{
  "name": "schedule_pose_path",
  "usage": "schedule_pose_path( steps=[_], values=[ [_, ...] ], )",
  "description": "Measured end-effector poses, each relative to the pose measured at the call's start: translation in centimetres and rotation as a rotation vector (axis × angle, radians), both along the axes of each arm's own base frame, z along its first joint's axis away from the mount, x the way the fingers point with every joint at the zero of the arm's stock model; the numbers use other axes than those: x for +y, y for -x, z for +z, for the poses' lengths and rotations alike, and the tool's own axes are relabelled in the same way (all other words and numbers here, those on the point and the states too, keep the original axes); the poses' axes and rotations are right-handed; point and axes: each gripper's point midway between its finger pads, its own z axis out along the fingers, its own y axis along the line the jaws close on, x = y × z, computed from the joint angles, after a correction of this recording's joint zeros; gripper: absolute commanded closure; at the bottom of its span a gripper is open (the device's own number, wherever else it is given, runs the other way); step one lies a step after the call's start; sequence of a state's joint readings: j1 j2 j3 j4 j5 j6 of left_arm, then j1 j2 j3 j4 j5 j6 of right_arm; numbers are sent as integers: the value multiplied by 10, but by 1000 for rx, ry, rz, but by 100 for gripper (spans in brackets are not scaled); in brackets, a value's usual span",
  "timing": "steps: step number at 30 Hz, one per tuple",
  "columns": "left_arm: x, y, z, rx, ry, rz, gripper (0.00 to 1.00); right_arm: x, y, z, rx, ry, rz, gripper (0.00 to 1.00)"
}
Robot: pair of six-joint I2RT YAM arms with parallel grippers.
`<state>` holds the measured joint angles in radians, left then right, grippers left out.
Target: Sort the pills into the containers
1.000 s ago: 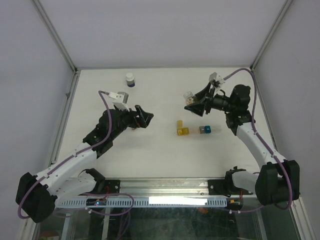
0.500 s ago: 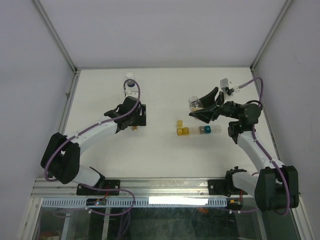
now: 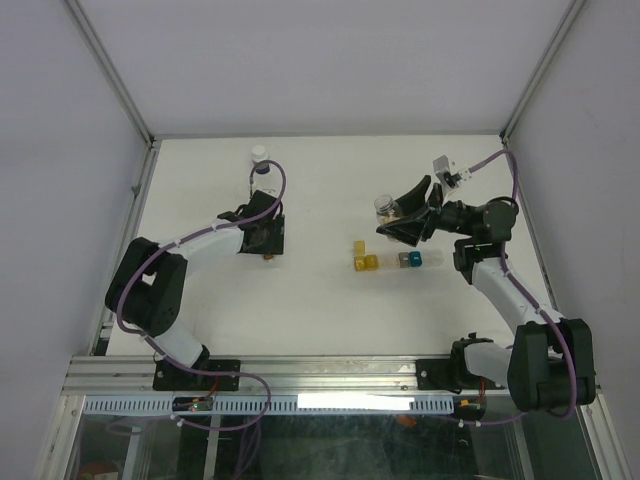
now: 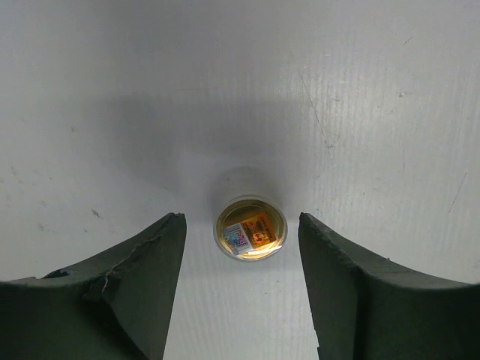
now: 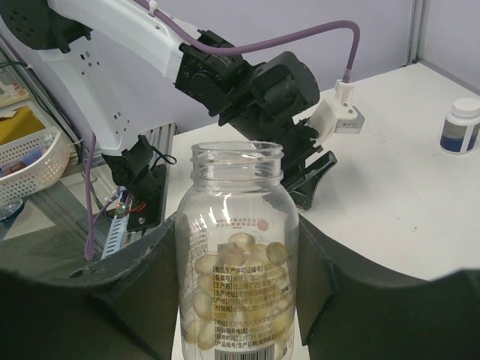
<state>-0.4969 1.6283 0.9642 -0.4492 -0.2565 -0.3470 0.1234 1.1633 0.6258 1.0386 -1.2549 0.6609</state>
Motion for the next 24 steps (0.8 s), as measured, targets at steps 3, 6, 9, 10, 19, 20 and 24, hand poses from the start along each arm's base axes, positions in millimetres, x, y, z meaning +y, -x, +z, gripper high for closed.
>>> schedule_pose_path(
  steps=[3,6,9,10,19,20,24],
  values=[
    [-3,2,-4,20,12,-11,39,0,-1,-2,11,3,1,100],
    [-6,4,-6,32,26,-21,40,0,-1,-2,12,4,0,100],
    [-8,5,-6,37,34,-27,42,0,-1,-3,11,5,2,100],
    [-8,5,-7,37,34,-27,43,0,-1,-3,12,6,3,100],
    [-6,8,-17,67,18,-23,48,0,-2,-5,24,8,3,100],
    [-6,8,-17,67,18,-23,49,0,-2,-6,26,9,4,100],
    [-6,8,-17,67,15,-21,53,0,-3,-7,31,10,6,100]
  ],
)
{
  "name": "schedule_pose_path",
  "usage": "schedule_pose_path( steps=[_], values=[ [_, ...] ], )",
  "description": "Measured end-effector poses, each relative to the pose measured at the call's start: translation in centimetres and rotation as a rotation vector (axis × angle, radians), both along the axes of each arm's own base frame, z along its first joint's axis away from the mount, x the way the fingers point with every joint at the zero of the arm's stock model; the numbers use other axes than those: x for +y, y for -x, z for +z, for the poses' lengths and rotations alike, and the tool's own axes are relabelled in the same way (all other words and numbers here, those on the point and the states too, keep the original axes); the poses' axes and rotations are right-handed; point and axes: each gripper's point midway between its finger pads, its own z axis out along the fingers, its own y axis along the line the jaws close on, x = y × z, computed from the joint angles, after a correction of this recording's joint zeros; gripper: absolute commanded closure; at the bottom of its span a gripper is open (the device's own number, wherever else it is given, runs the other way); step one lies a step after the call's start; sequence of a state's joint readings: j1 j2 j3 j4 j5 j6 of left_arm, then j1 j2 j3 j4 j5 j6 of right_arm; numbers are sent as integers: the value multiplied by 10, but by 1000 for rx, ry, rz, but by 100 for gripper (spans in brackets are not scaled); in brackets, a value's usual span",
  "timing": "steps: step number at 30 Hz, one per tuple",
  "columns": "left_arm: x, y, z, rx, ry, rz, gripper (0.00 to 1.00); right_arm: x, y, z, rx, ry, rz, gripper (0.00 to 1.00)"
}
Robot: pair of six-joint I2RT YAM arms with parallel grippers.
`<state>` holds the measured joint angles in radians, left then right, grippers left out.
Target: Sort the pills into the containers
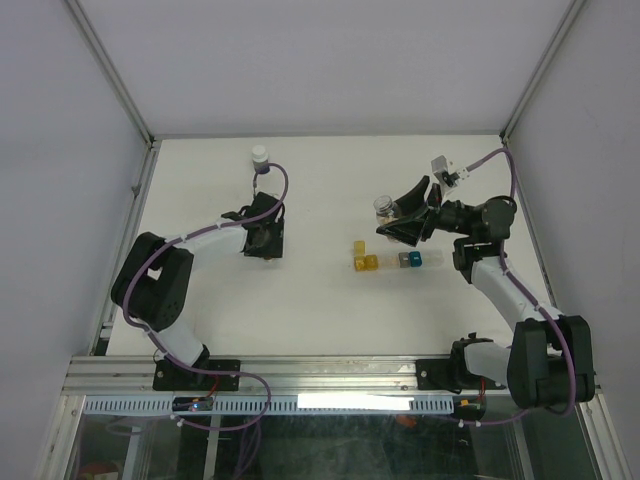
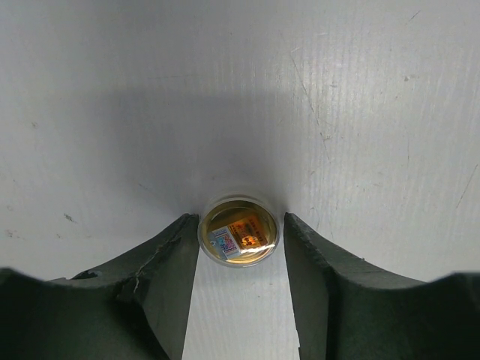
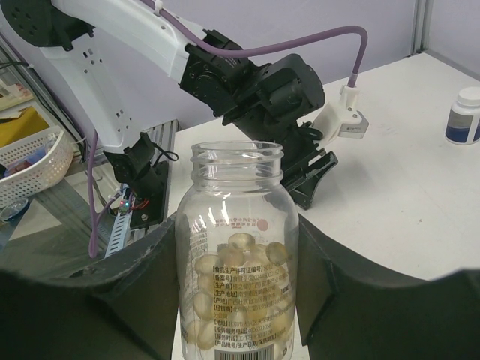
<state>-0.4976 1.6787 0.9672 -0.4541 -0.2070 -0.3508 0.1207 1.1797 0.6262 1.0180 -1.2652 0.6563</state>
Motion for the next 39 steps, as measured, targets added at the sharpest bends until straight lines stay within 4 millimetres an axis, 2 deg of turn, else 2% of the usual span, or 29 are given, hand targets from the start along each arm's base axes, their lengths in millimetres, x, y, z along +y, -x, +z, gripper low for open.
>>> schedule_pose_path(
  steps=[6,10,13,16,20,23,26,29,33,39],
  values=[
    [-1,0,0,6,-2,-1,67,-1,-1,-1,3,1,-2,100],
    [-5,2,1,10,9,-12,70,-1,-2,-1,2,2,-5,100],
    [-20,8,10,12,74,-47,70,-3,-3,-3,-4,8,-8,100],
    [-49,18,33,-24,218,-110,71,-5,-4,-9,-10,30,-7,100],
    [-98,43,79,-112,501,-244,71,-8,-1,-12,-17,79,4,100],
    [-134,65,112,-168,699,-372,71,-11,2,-1,-99,133,6,100],
    [-158,85,132,-185,842,-472,72,-14,13,12,-192,181,11,100],
    [-170,104,145,-188,964,-553,72,-19,35,17,-268,212,25,100],
    [-173,118,167,-225,1071,-621,72,-33,57,9,-308,211,0,100],
    [-178,129,205,-299,1215,-710,72,-44,61,1,-289,201,-20,100]
  ],
)
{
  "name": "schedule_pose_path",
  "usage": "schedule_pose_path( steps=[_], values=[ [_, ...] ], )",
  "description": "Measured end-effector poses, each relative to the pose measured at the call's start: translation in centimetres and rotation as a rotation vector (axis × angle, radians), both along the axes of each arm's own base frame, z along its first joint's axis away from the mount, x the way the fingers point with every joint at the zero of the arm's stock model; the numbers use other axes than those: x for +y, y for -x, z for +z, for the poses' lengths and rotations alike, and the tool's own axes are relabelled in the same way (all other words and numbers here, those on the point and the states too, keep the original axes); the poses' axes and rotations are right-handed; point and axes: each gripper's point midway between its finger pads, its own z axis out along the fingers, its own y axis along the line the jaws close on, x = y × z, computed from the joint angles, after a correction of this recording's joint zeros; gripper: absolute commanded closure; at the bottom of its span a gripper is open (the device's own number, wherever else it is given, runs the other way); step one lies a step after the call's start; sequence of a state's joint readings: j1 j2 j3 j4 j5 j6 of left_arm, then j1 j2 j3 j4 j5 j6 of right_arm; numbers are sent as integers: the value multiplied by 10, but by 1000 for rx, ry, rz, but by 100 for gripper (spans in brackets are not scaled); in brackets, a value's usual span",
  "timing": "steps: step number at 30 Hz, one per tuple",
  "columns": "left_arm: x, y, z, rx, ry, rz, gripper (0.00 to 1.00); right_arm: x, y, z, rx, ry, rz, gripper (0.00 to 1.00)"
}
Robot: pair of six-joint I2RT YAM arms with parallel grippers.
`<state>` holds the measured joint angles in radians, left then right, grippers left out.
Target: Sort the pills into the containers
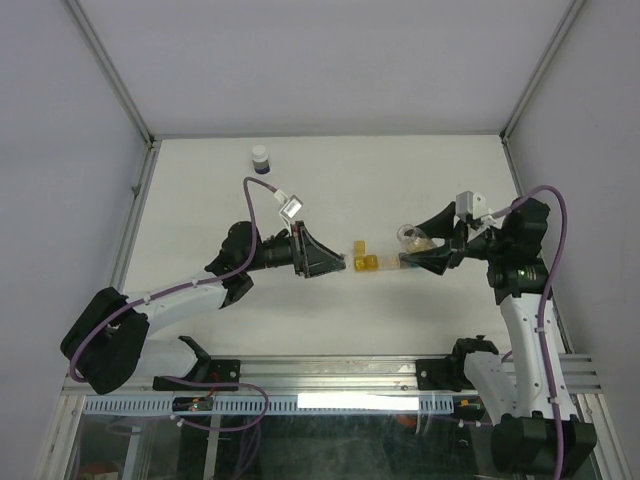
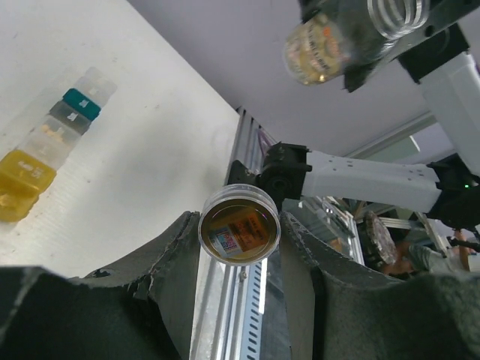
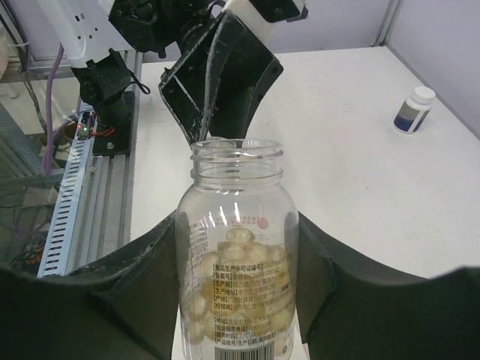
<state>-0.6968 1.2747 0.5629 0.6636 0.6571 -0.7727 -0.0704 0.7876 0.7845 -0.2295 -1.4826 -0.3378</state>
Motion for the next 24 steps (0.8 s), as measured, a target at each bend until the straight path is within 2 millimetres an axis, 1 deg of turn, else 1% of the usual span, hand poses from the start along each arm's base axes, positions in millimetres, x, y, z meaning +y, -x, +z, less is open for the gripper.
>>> schedule_pose_path(
  steps=[3,7,11,15,19,22,24],
  values=[
    [1,5,7,-4,45,-14,72,0,-1,-6,24,-2,-3,100],
    [1,8,15,-3,78,-30,72,-1,-2,-9,30,0,-10,100],
    [1,9,17,6,83,-32,72,-2,-6,-15,59,9,-22,100],
    [3,11,20,9,81,-30,72,-1,-14,-24,76,43,-45,100],
    [6,14,27,-4,91,-31,72,13,-16,-35,71,110,-14,100],
    [6,14,23,10,79,-30,72,28,-11,-48,59,176,28,100],
    [5,14,20,20,68,-30,72,35,-8,-60,52,231,46,100]
  ],
)
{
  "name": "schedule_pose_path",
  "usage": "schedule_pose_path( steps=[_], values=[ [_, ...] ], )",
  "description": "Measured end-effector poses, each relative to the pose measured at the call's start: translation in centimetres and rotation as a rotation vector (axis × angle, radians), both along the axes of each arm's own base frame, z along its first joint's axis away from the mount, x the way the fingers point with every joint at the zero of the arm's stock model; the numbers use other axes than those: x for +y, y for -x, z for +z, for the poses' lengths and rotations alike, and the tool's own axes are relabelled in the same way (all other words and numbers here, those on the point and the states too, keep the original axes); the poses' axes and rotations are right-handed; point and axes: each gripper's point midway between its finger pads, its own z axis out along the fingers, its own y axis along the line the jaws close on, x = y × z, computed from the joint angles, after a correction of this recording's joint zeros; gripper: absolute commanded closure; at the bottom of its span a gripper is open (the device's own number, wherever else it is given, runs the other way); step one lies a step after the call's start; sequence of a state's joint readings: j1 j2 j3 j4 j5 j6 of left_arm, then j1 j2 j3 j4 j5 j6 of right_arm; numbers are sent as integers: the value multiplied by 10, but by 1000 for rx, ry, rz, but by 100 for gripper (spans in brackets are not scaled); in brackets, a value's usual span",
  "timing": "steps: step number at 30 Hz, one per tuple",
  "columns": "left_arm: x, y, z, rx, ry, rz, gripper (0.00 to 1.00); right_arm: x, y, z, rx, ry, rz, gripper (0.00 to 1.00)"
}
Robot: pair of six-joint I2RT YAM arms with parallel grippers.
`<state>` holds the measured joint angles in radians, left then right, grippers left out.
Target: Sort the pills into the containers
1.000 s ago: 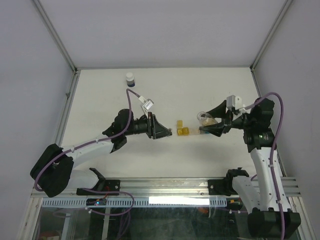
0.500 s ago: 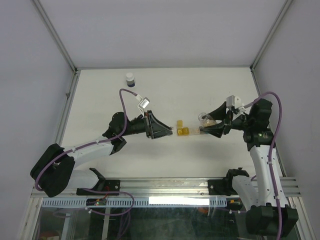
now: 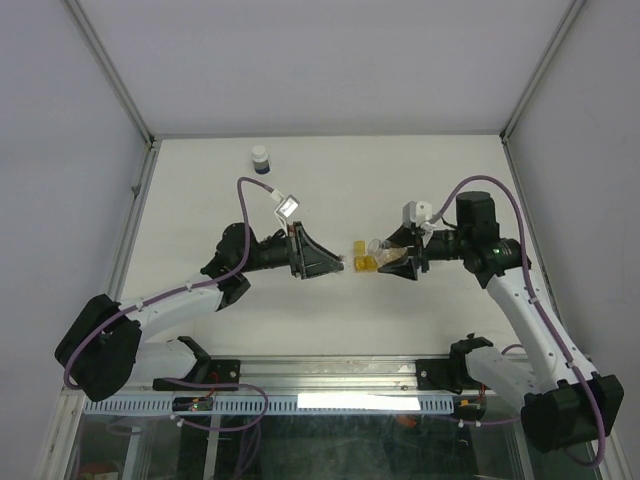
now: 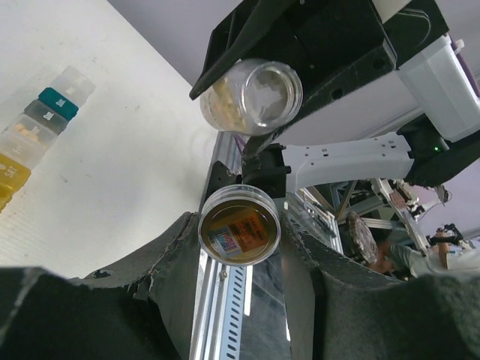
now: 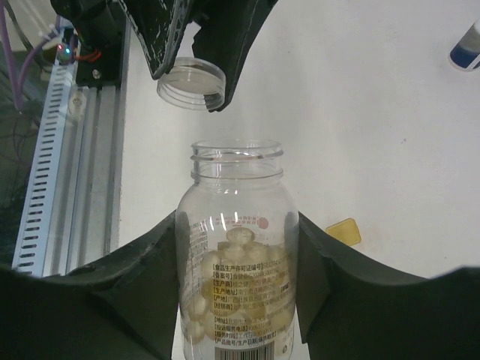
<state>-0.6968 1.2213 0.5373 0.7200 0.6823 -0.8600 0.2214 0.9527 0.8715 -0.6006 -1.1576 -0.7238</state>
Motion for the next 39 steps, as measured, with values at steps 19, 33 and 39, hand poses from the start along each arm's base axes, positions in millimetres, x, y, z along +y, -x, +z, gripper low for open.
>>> schedule_pose_path(
  steps=[19,33,39],
  values=[
    [-12,-9,-3,62,-28,56,72,29,12,-28,-93,174,59,100],
    [-19,-15,-2,105,-5,109,72,35,6,-38,-101,233,34,100],
    [-21,-17,-9,125,-18,109,73,34,2,-43,-92,252,15,100]
  ],
)
